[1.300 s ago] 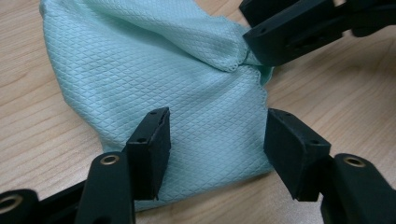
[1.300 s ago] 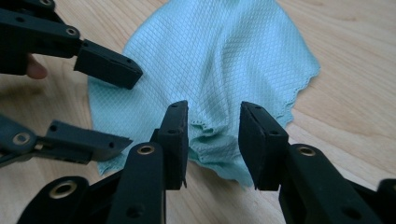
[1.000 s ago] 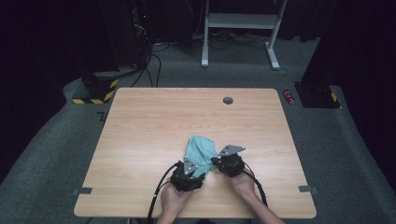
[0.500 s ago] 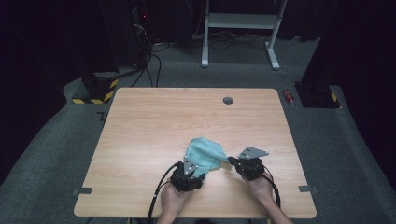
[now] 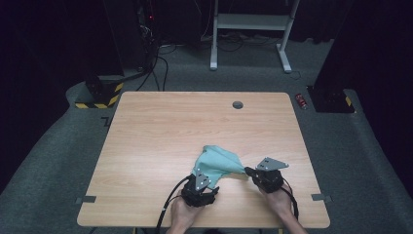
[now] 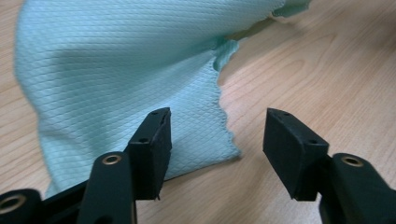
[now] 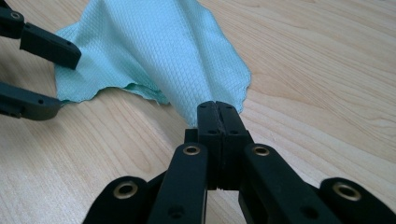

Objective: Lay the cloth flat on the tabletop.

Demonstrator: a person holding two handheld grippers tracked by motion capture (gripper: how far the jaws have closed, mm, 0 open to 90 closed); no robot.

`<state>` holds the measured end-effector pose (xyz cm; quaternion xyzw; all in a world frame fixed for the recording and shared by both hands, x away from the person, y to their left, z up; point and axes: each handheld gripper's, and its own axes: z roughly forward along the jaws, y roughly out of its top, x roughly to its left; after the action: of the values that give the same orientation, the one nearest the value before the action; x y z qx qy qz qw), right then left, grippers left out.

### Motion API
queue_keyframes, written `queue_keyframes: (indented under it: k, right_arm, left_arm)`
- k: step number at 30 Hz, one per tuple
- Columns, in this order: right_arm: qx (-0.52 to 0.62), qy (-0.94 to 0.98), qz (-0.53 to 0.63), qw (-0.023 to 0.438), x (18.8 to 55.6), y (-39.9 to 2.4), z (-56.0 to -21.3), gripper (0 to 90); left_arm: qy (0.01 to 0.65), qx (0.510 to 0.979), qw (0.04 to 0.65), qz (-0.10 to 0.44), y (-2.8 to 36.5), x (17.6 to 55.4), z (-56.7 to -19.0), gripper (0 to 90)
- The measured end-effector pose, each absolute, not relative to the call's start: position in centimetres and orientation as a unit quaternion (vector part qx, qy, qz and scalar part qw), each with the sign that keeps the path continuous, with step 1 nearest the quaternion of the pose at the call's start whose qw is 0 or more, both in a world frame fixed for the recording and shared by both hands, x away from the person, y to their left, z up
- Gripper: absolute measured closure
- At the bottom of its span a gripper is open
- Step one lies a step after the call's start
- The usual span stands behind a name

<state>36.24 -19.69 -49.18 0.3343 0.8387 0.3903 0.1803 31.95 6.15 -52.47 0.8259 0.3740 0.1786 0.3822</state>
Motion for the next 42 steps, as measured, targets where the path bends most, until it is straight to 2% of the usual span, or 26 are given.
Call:
queue_keyframes:
  k: [1, 2, 3, 4, 5, 7, 8, 10, 14, 19, 22, 24, 26, 27, 28, 32, 35, 42]
  right_arm:
    - [0.333, 0.839, 0.390, 0.182, 36.2, -19.7, -49.2, 89.9]
    - [0.334, 0.837, 0.392, 0.184, 36.1, -19.9, -49.1, 89.9]
    - [0.334, 0.837, 0.392, 0.184, 36.1, -19.9, -49.1, 89.9]
    - [0.336, 0.835, 0.394, 0.184, 36.1, -20.0, -49.0, 90.0]
    - [0.338, 0.833, 0.396, 0.186, 35.9, -20.4, -48.9, 90.0]
    - [0.337, 0.833, 0.396, 0.188, 35.8, -20.6, -48.8, 89.9]
    - [0.338, 0.833, 0.396, 0.188, 35.7, -20.8, -48.7, 90.0]
    - [0.338, 0.833, 0.394, 0.192, 35.5, -21.2, -48.6, 90.0]
    - [0.339, 0.834, 0.392, 0.191, 35.0, -21.8, -48.6, 90.0]
    - [0.333, 0.845, 0.374, 0.186, 33.8, -21.8, -49.5, 89.9]
    - [0.316, 0.861, 0.352, 0.188, 32.8, -21.4, -50.6, 89.4]
    - [0.313, 0.862, 0.353, 0.184, 32.8, -21.3, -50.7, 83.1]
    - [0.312, 0.861, 0.358, 0.181, 32.9, -21.3, -50.5, 81.5]
    - [0.317, 0.853, 0.373, 0.179, 33.4, -21.3, -49.9, 78.3]
    - [0.317, 0.853, 0.373, 0.179, 33.4, -21.3, -49.9, 78.3]
    - [0.332, 0.839, 0.389, 0.184, 35.7, -20.7, -48.9, 74.1]
    - [0.359, 0.835, 0.381, 0.168, 38.8, -19.4, -49.0, 70.9]
    - [0.373, 0.848, 0.338, 0.166, 42.1, -17.4, -50.5, 64.3]
  left_arm:
    - [0.373, 0.826, 0.377, 0.189, 6.1, 32.1, -52.5, 46.9]
    - [0.375, 0.825, 0.376, 0.194, 6.1, 32.1, -52.5, 56.9]
    - [0.376, 0.826, 0.373, 0.193, 6.2, 32.2, -52.4, 56.9]
    - [0.376, 0.827, 0.371, 0.193, 6.3, 32.3, -52.3, 60.8]
    - [0.370, 0.830, 0.368, 0.195, 6.4, 32.4, -52.2, 70.3]
    - [0.364, 0.835, 0.362, 0.199, 6.5, 32.2, -52.1, 78.2]
    - [0.361, 0.837, 0.360, 0.200, 6.7, 32.1, -52.0, 78.2]
    - [0.359, 0.837, 0.362, 0.199, 7.2, 32.0, -51.7, 84.6]
    - [0.350, 0.835, 0.380, 0.189, 8.2, 31.4, -51.0, 86.8]
    - [0.334, 0.852, 0.371, 0.156, 8.3, 30.6, -51.2, 85.2]
    - [0.329, 0.861, 0.361, 0.139, 8.2, 30.4, -51.3, 75.8]
    - [0.334, 0.855, 0.371, 0.138, 8.3, 30.5, -50.7, 71.5]
    - [0.339, 0.850, 0.377, 0.142, 8.4, 30.6, -50.3, 69.3]
    - [0.345, 0.845, 0.382, 0.146, 8.6, 30.9, -50.0, 64.0]
    - [0.354, 0.837, 0.390, 0.149, 8.9, 31.2, -49.7, 64.0]
    - [0.383, 0.825, 0.390, 0.145, 9.6, 33.4, -48.9, 53.0]
    - [0.405, 0.821, 0.374, 0.149, 9.9, 35.3, -48.7, 51.5]
    - [0.438, 0.809, 0.369, 0.132, 10.3, 38.6, -48.7, 50.9]
